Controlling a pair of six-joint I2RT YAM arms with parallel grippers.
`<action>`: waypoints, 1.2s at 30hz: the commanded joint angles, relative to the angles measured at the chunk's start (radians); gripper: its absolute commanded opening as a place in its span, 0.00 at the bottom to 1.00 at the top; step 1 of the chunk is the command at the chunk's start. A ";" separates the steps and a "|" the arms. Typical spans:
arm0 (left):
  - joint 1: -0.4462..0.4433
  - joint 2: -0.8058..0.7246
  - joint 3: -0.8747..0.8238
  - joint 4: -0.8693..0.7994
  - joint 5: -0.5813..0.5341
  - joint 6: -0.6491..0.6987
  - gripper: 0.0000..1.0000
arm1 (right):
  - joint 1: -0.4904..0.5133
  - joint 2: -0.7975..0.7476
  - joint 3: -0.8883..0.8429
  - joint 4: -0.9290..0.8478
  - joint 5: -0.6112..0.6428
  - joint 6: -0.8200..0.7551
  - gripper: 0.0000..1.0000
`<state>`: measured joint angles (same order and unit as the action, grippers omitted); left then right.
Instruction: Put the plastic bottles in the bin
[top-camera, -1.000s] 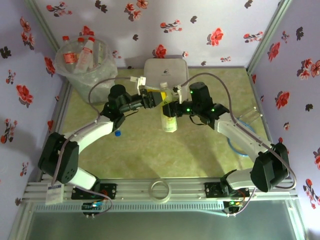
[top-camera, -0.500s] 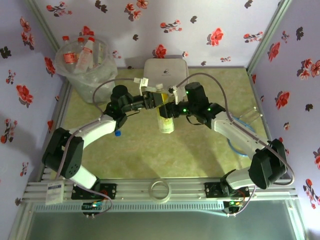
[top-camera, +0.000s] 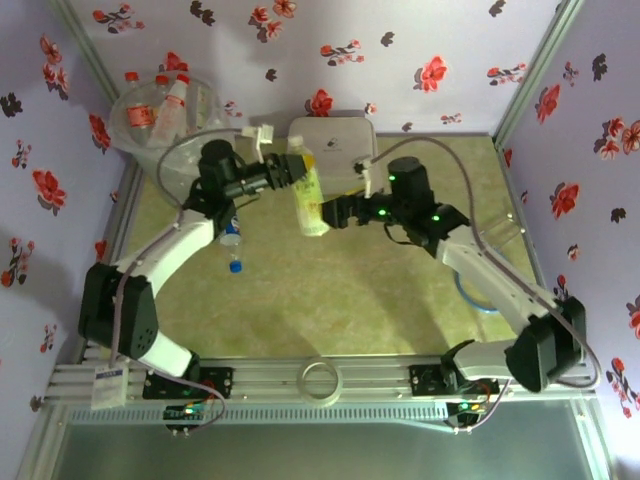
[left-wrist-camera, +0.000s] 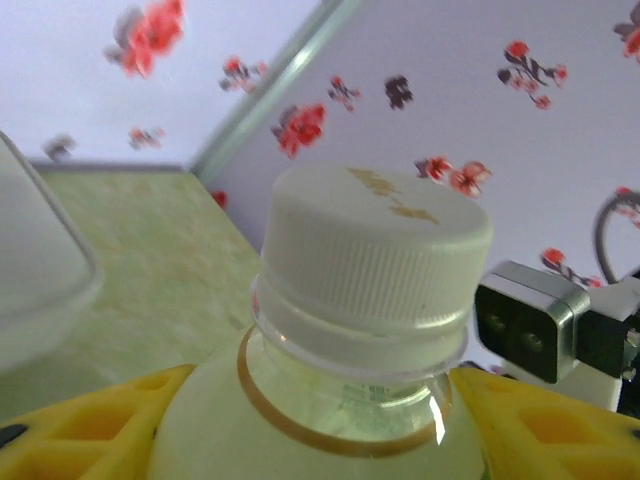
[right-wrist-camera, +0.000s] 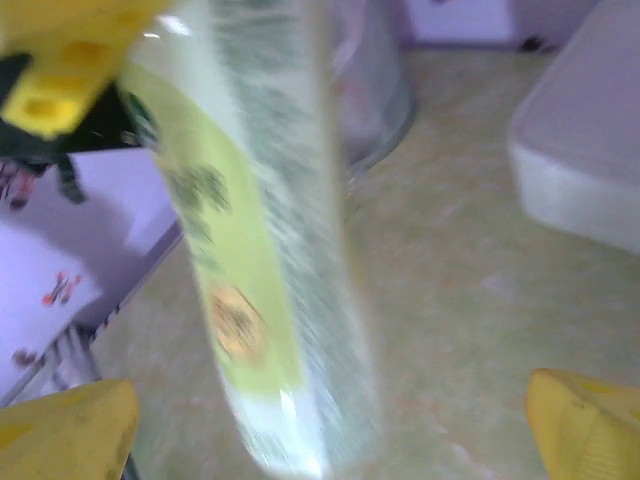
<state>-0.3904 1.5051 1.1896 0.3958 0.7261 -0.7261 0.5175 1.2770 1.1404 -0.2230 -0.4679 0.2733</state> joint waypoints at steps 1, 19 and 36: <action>0.070 -0.101 0.153 -0.218 -0.092 0.175 0.39 | -0.072 -0.107 -0.025 -0.076 0.128 0.038 1.00; 0.464 -0.074 0.471 -0.307 -0.966 0.547 0.15 | -0.093 -0.129 -0.245 -0.043 0.146 0.113 0.99; 0.545 0.259 0.675 -0.318 -0.899 0.557 0.16 | -0.089 -0.133 -0.281 -0.077 0.144 0.108 0.99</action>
<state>0.1616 1.7645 1.8057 0.0761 -0.2058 -0.1997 0.4232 1.1522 0.8810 -0.2901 -0.3172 0.3752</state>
